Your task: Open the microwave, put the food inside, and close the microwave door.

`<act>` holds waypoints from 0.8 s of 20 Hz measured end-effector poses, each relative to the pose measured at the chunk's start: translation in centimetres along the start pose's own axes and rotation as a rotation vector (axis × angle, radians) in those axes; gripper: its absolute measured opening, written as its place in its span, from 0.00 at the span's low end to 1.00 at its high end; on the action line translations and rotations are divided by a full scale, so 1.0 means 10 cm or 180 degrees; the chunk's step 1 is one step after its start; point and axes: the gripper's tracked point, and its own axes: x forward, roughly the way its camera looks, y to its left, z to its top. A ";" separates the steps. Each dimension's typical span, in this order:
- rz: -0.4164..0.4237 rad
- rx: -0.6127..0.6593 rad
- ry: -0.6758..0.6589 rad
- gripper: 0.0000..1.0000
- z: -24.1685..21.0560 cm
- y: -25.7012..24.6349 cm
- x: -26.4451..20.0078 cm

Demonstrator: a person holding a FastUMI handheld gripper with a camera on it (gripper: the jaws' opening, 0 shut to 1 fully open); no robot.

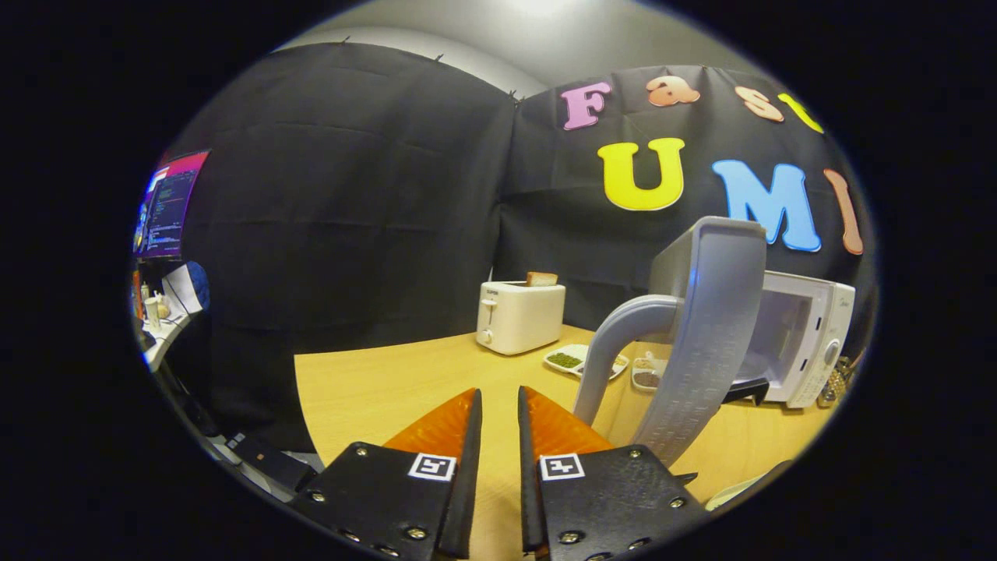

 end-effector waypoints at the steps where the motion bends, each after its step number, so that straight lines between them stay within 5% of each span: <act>1: 0.0003 0.0038 -0.0021 0.24 0.00 -0.04 -0.02; 4: -0.0250 0.0054 -0.0016 0.24 0.01 -0.32 -0.06; 6: -0.0427 -0.0011 -0.0066 0.07 0.08 -0.56 -0.13; 16: -0.1223 0.0349 -0.0011 0.01 0.04 -1.86 -0.27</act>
